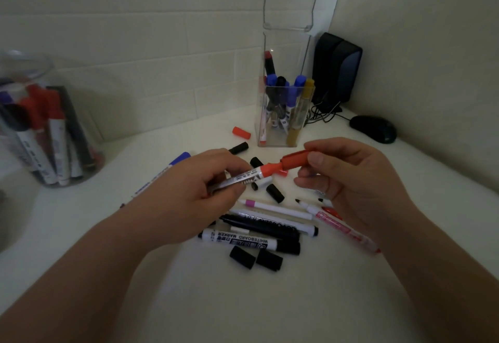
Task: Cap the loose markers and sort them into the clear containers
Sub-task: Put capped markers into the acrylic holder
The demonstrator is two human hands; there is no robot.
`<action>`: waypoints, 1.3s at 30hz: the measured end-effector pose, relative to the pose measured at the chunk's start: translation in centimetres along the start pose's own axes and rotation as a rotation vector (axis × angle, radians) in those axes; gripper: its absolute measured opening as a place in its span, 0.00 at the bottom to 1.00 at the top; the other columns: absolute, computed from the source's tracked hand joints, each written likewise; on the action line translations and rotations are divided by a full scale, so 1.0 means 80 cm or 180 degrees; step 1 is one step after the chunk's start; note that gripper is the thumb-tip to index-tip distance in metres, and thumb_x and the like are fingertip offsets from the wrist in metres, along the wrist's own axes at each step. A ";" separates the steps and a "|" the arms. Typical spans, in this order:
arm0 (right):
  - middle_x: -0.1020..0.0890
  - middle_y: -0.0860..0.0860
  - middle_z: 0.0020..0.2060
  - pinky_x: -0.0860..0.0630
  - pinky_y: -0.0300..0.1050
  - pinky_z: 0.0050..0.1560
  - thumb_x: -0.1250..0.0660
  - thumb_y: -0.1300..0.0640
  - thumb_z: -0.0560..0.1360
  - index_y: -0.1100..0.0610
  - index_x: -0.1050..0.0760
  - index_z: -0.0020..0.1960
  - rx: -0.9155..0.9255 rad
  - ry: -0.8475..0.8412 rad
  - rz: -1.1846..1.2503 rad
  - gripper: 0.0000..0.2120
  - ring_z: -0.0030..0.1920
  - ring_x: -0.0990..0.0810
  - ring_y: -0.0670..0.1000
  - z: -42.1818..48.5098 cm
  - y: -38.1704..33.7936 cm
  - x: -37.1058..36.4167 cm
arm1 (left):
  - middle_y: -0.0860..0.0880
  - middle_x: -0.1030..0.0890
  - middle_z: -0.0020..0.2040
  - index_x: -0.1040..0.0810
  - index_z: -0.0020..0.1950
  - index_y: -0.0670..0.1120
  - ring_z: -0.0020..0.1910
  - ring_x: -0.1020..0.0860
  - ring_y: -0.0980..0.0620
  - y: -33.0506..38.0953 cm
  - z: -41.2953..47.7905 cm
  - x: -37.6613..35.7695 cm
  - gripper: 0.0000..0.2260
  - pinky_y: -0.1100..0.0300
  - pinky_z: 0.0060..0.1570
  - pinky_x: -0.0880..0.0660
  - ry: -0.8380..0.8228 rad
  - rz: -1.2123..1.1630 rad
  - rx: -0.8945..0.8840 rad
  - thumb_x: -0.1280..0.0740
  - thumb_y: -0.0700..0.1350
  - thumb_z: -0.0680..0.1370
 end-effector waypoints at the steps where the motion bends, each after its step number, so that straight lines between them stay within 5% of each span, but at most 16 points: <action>1: 0.15 0.63 0.42 0.17 0.45 0.40 0.32 0.64 0.67 0.65 0.21 0.52 -0.0012 -0.0044 -0.0131 0.13 0.38 0.14 0.55 -0.002 0.002 -0.001 | 0.58 0.22 0.46 0.22 0.59 0.62 0.41 0.23 0.53 0.001 0.000 0.000 0.10 0.64 0.40 0.26 0.0004 0.0028 -0.0035 0.35 0.52 0.79; 8: 0.13 0.58 0.40 0.17 0.42 0.41 0.28 0.64 0.65 0.62 0.20 0.50 0.0030 -0.0332 -0.0954 0.13 0.40 0.13 0.57 -0.015 -0.005 -0.011 | 0.59 0.21 0.41 0.16 0.56 0.59 0.42 0.22 0.56 0.004 0.002 -0.006 0.11 0.70 0.39 0.30 0.0386 0.0073 -0.0371 0.33 0.58 0.77; 14: 0.13 0.53 0.35 0.17 0.42 0.39 0.27 0.62 0.67 0.58 0.19 0.50 0.0330 -0.0635 -0.1787 0.11 0.36 0.13 0.54 -0.025 -0.010 -0.016 | 0.60 0.24 0.39 0.22 0.64 0.65 0.40 0.23 0.57 0.007 0.003 -0.010 0.14 0.63 0.36 0.29 0.0309 0.0314 -0.0611 0.37 0.61 0.79; 25: 0.15 0.56 0.31 0.17 0.43 0.35 0.29 0.61 0.69 0.60 0.19 0.48 0.0414 -0.0744 -0.1579 0.08 0.31 0.15 0.56 -0.025 0.000 -0.023 | 0.62 0.24 0.39 0.17 0.57 0.59 0.40 0.24 0.60 0.013 0.002 -0.013 0.12 0.66 0.37 0.31 0.0439 0.0474 -0.0692 0.35 0.61 0.79; 30: 0.16 0.57 0.32 0.18 0.44 0.34 0.29 0.60 0.70 0.61 0.19 0.48 0.0529 -0.0546 -0.1626 0.08 0.29 0.17 0.55 -0.016 -0.001 -0.014 | 0.66 0.23 0.44 0.21 0.59 0.64 0.47 0.23 0.62 0.012 0.004 -0.011 0.13 0.66 0.42 0.28 0.0236 0.0395 -0.0423 0.40 0.63 0.80; 33: 0.17 0.57 0.32 0.19 0.43 0.34 0.30 0.61 0.73 0.60 0.20 0.47 0.0600 0.0005 -0.1704 0.04 0.29 0.19 0.54 -0.006 -0.008 0.012 | 0.68 0.22 0.48 0.20 0.58 0.63 0.51 0.25 0.66 0.001 0.006 -0.004 0.16 0.67 0.47 0.28 0.0190 0.0516 -0.0069 0.41 0.65 0.77; 36: 0.16 0.55 0.34 0.17 0.48 0.37 0.31 0.64 0.76 0.57 0.22 0.48 0.0656 0.0476 -0.2092 0.03 0.33 0.18 0.54 0.005 -0.015 0.041 | 0.64 0.22 0.45 0.20 0.53 0.61 0.47 0.25 0.64 -0.016 0.008 0.002 0.13 0.65 0.45 0.28 0.0237 0.0708 0.0276 0.38 0.64 0.76; 39: 0.16 0.51 0.39 0.19 0.41 0.35 0.28 0.62 0.74 0.53 0.24 0.48 0.0569 0.0510 -0.2741 0.07 0.34 0.18 0.46 0.012 -0.020 0.058 | 0.61 0.23 0.43 0.19 0.50 0.59 0.44 0.26 0.62 -0.023 0.009 0.001 0.09 0.63 0.43 0.28 0.0111 0.0851 0.0505 0.33 0.61 0.76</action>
Point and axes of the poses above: each hand's wrist, its own z-axis towards the middle knuckle, its own x-axis out of the back of the hand, y = z × x, the point moved 1 cm from there along z, towards the middle knuckle
